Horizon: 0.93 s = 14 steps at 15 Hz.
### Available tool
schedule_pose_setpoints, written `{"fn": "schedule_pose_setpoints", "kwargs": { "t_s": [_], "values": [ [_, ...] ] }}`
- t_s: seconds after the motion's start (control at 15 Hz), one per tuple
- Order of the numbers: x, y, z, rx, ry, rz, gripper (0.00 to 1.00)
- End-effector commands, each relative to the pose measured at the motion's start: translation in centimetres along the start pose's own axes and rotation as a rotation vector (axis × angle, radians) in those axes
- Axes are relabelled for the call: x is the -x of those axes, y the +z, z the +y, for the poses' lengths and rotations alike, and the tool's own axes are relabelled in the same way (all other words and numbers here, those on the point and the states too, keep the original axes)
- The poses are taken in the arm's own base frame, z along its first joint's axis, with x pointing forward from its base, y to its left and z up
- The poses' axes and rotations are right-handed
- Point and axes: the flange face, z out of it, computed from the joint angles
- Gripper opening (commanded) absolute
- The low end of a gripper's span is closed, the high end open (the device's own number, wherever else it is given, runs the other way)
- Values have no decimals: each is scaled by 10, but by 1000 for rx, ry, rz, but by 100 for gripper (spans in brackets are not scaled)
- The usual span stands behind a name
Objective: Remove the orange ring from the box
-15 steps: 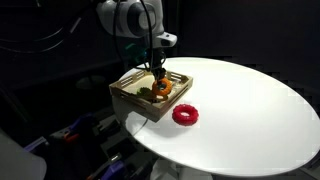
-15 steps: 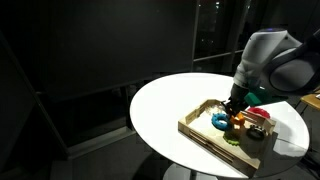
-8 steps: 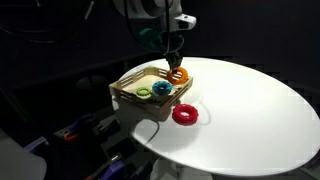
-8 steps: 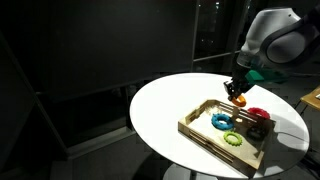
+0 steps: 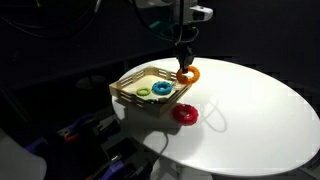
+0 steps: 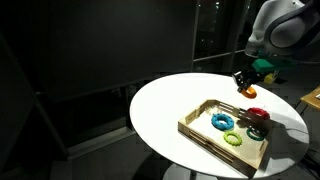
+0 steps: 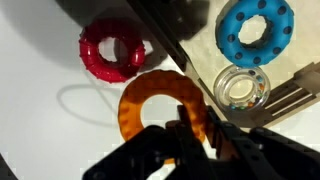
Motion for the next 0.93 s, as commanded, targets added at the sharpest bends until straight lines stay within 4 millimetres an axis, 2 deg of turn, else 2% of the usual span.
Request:
{"fn": "schedule_pose_setpoints", "kwargs": {
  "t_s": [0.0, 0.4, 0.67, 0.73, 0.8, 0.87],
  "values": [
    [-5, 5, 11, 58, 14, -36, 6],
    [-1, 36, 15, 131, 44, -45, 7],
    [-1, 51, 18, 168, 62, -46, 8],
    [-1, 52, 18, 171, 63, -47, 45],
    [-1, 53, 19, 172, 64, -48, 47],
    [-1, 54, 19, 172, 67, -50, 54]
  ]
}}
